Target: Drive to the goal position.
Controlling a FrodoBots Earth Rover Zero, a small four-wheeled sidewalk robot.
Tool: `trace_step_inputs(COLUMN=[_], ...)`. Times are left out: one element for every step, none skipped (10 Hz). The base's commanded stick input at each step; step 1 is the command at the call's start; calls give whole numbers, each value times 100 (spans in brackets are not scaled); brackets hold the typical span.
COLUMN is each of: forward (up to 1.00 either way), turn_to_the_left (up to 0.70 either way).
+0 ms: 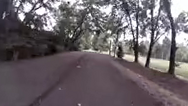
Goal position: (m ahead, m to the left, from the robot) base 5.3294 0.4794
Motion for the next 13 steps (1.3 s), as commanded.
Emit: trace_step_inputs(forward=[100, 100, 100, 100, 100, 100, 100, 100, 100, 100, 100, 100, 100], turn_to_the_left=[-6, -7, -10, -13, -13, -13, -13, -13, -13, -13, -13, -13, -11])
